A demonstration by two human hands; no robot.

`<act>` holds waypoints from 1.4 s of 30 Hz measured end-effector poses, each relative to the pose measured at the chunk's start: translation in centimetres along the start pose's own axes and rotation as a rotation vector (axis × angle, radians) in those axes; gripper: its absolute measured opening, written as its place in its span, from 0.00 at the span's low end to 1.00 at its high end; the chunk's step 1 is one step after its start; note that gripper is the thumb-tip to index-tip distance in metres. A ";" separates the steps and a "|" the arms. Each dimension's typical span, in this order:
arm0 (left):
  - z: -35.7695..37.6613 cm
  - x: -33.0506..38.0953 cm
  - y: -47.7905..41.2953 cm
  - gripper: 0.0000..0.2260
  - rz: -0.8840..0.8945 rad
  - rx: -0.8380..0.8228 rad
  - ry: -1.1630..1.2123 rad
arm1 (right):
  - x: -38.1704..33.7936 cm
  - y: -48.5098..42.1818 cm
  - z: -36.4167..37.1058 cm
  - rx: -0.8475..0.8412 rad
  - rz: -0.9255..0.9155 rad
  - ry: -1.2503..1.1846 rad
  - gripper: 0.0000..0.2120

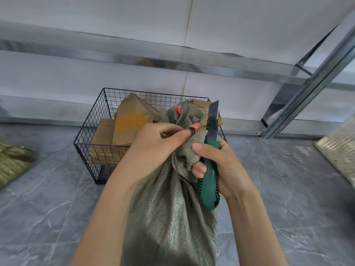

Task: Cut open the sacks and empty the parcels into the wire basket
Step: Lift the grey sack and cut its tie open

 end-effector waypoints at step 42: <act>0.9 1.2 1.6 0.08 0.218 0.539 -0.049 | -4.7 3.0 -0.8 -0.111 0.331 0.925 0.06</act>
Point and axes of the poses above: each hand's wrist, its own y-axis away from the middle knuckle, its own z-axis out of the palm, x = y × z, the point moved 10 cm from there along -y, towards the middle knuckle, and after that the axes turned 1 degree about -z, right-handed, at the moved point
